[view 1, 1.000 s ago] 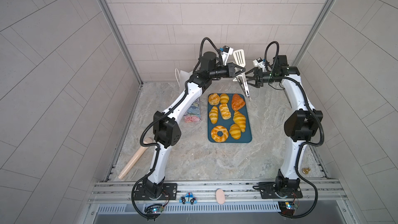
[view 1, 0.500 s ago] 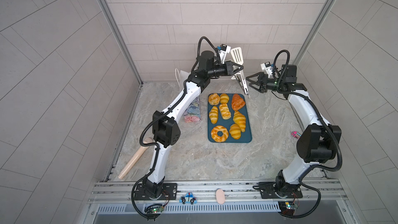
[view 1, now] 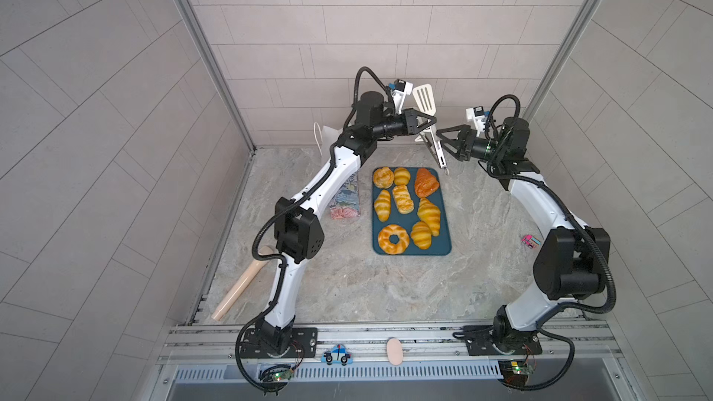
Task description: Place the fake bread into the paper bag
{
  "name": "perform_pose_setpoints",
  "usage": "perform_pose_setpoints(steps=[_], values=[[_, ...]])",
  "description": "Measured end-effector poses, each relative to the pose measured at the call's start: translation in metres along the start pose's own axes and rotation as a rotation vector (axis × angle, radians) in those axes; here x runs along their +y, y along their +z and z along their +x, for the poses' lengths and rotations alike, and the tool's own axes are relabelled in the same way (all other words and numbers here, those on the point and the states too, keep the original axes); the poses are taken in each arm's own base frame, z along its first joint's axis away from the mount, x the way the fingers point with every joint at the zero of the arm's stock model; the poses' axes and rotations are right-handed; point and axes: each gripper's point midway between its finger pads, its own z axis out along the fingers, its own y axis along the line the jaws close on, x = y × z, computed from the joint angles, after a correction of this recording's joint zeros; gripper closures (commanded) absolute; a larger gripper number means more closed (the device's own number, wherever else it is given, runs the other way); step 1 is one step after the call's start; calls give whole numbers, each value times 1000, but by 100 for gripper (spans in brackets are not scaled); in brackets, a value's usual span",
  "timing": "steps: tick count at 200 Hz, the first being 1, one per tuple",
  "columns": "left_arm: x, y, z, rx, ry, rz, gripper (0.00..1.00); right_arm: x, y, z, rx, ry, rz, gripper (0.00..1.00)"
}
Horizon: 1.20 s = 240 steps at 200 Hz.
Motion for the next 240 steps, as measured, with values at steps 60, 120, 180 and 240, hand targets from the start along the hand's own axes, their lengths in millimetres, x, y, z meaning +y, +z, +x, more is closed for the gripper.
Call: perform_pose_setpoints(steps=[60, 120, 180, 240], values=[[-7, 0, -3, -7, 14, 27, 90, 14, 12, 9, 37, 33, -33, 0], [-23, 6, -1, -8, 26, 80, 90, 23, 14, 2, 39, 44, -49, 0], [-25, 8, -7, -40, 26, 111, 90, 26, 23, 1, 67, 81, -69, 3], [-32, 8, -15, -77, 22, 154, 90, 35, 23, -6, 64, 81, -80, 5]])
